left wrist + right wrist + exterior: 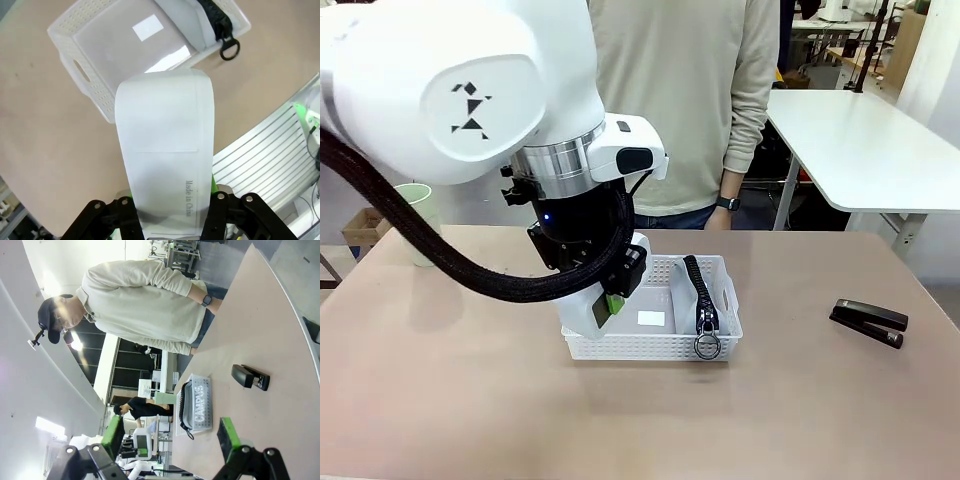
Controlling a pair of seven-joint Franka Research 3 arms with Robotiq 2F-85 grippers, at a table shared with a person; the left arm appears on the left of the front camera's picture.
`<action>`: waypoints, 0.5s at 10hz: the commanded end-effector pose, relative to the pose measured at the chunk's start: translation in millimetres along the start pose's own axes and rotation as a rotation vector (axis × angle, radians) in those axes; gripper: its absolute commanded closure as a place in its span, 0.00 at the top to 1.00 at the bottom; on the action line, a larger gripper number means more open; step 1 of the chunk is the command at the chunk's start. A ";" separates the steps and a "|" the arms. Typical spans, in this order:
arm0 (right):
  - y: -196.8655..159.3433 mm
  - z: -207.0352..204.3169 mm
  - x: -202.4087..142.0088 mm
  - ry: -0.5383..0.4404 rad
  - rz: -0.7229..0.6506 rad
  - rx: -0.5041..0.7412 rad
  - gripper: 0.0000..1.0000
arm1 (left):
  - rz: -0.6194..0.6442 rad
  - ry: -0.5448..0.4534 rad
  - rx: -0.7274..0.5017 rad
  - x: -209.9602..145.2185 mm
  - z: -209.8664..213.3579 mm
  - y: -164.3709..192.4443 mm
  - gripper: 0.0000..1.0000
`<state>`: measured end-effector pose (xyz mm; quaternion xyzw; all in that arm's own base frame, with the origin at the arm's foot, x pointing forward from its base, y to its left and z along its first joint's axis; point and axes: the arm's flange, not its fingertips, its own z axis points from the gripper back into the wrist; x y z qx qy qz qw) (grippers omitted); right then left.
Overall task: Efficiently arrange items inside the basket to fit them all.
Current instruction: Pick up the Digital clock and place it inside the Organizing basket.
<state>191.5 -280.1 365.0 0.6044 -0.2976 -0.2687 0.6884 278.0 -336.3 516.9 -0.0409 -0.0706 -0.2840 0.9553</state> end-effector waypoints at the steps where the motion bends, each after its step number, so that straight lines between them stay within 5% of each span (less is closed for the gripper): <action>1: -0.1 1.0 -1.3 0.005 0.029 0.006 1.00 | -0.110 0.022 0.032 57.1 -25.3 5.7 0.51; 5: -0.1 1.0 -1.3 0.005 0.029 0.006 1.00 | -0.189 0.023 0.079 92.4 -83.3 9.7 0.51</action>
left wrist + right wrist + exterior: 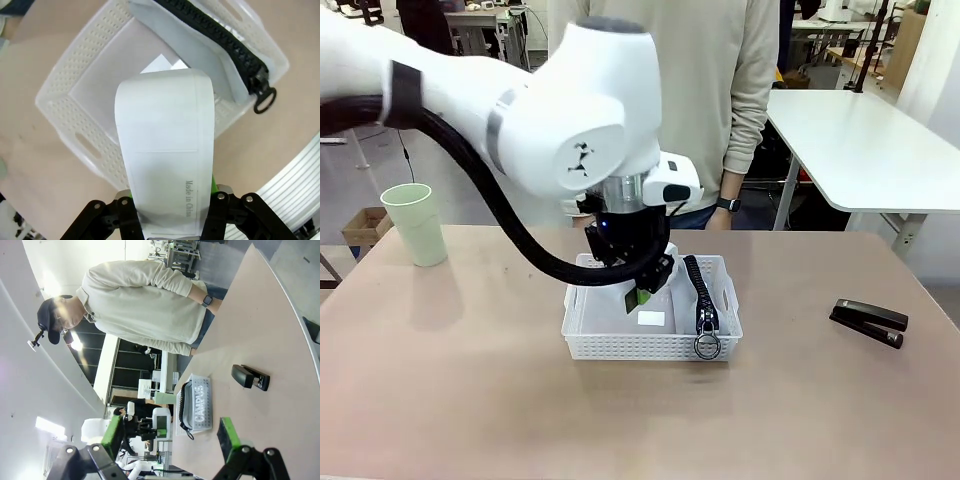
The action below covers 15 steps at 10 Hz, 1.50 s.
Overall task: Efficiently arrange items inside the basket to fit them all.
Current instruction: Pick up the Digital clock and place it inside the Organizing basket.
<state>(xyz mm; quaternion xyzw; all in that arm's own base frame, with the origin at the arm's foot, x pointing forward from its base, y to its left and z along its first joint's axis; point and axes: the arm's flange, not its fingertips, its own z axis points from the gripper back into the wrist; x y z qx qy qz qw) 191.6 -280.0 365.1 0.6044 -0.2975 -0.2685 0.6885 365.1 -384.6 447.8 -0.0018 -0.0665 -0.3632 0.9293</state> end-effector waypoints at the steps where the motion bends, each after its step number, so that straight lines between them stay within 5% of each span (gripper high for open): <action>1: -0.2 1.2 -1.3 0.004 0.029 0.006 1.00 | -0.017 0.001 0.047 7.8 -17.8 2.5 0.51; 6: -0.2 1.2 -1.3 0.004 0.029 0.006 1.00 | 0.072 0.063 0.116 25.2 -90.5 14.2 0.51; 8: -0.2 1.2 -1.3 0.004 0.029 0.006 1.00 | 0.059 0.103 0.055 31.5 -106.8 22.1 0.51; 15: -0.2 1.2 -1.3 0.004 0.029 0.006 1.00 | 0.085 0.093 0.060 39.8 -118.7 29.2 0.51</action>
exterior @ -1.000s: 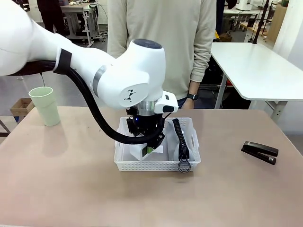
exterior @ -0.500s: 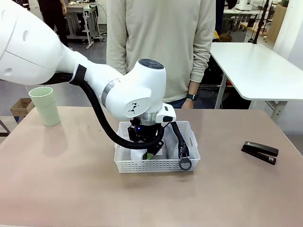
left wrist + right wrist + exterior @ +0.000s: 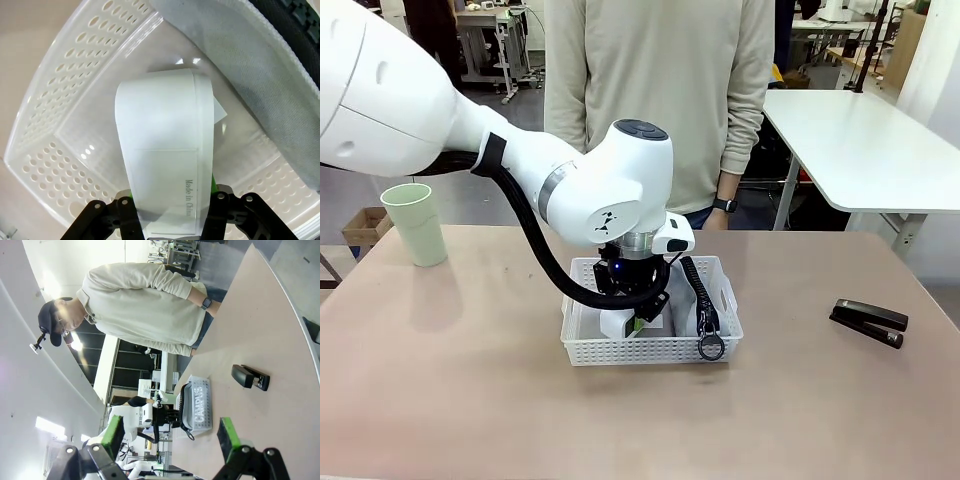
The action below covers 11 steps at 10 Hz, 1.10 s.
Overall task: Efficiently arrange items inside the basket to fit them all.
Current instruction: Pick up the Digital clock and place it inside the Organizing basket.
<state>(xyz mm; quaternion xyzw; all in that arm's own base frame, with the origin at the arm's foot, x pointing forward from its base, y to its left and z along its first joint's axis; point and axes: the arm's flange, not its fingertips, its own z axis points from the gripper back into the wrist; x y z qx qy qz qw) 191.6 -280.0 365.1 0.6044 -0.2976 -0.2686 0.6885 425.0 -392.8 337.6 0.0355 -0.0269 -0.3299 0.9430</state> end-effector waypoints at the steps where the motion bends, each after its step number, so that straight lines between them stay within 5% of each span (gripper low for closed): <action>1: -0.2 1.1 -1.3 0.004 0.029 0.006 1.00 | 0.020 -0.003 0.008 4.0 -2.1 0.7 0.97; 8: -0.2 1.1 -1.3 0.004 0.029 0.006 1.00 | 0.020 -0.016 -0.021 1.8 5.5 8.4 1.00; 11: -0.2 1.1 -1.3 0.004 0.029 0.006 1.00 | 0.062 -0.191 -0.116 -40.9 96.7 39.7 1.00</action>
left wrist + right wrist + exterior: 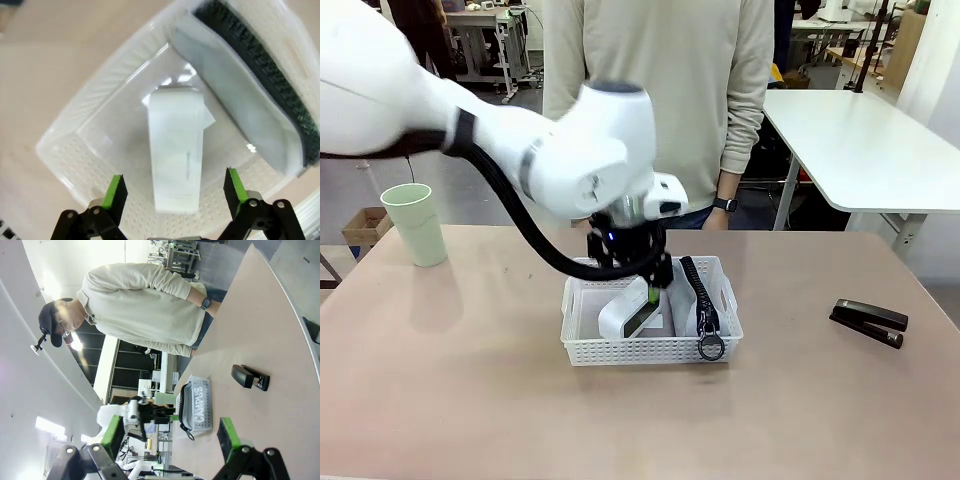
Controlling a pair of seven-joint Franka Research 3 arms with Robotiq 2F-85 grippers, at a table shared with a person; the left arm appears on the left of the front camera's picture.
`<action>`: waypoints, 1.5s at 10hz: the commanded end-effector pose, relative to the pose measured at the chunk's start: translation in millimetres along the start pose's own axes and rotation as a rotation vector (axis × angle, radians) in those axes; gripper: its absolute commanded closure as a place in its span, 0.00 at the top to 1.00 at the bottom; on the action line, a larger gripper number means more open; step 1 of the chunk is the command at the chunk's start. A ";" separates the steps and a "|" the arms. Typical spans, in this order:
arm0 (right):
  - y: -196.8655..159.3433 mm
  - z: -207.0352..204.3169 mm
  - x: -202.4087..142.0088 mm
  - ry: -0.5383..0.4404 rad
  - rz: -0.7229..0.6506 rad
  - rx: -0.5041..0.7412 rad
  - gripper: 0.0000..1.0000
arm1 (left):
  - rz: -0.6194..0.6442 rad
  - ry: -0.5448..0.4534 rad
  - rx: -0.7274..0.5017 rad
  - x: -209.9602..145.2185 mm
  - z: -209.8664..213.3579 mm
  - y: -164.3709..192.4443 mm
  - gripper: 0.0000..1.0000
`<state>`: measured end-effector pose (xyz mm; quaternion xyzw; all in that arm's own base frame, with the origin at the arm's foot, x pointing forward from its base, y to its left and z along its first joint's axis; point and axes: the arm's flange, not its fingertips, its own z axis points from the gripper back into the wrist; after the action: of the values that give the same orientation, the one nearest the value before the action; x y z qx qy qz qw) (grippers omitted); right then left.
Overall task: Efficiently arrange items inside the basket to fit them all.
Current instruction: Pick up the Digital clock and place it inside the Organizing basket.
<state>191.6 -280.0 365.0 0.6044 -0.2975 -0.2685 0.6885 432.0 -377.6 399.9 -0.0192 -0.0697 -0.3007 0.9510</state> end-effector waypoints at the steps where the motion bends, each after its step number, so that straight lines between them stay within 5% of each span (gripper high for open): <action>1: -0.1 1.2 -1.3 0.004 0.029 0.006 1.00 | 0.012 -0.138 -0.100 -52.7 86.3 33.3 1.00; 4: -0.1 1.2 -1.3 0.004 0.029 0.006 1.00 | 0.112 -0.107 -0.389 -118.4 168.6 129.0 1.00; 6: -0.1 1.2 -1.3 0.004 0.029 0.006 1.00 | 0.373 -0.167 -0.639 -203.7 186.7 214.9 1.00; 7: -0.1 1.2 -1.3 0.004 0.029 0.006 1.00 | 0.548 -0.199 -0.754 -254.0 183.6 250.8 1.00; 8: -0.1 1.2 -1.3 0.004 0.029 0.006 1.00 | 0.545 -0.209 -0.970 -303.6 172.3 278.8 1.00; 10: -0.1 1.2 -1.3 0.004 0.029 0.006 1.00 | 0.647 -0.419 -1.174 -381.9 129.6 320.3 1.00; 12: -0.1 1.2 -1.3 0.004 0.029 0.006 1.00 | 0.651 -0.481 -1.298 -394.6 82.4 339.3 1.00; 13: -0.1 1.2 -1.3 0.004 0.029 0.006 1.00 | 0.581 -0.351 -1.284 -357.2 58.2 333.6 1.00; 14: -0.1 1.2 -1.3 0.004 0.029 0.006 1.00 | 0.716 -0.444 -1.229 -422.7 102.9 332.5 1.00; 15: -0.1 1.2 -1.3 0.004 0.029 0.006 1.00 | 0.716 -0.444 -1.229 -422.7 102.9 332.5 1.00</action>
<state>191.6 -279.9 365.1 0.6041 -0.2973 -0.2686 0.6889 288.4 135.1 416.3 -0.6382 -0.0588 0.0474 0.7661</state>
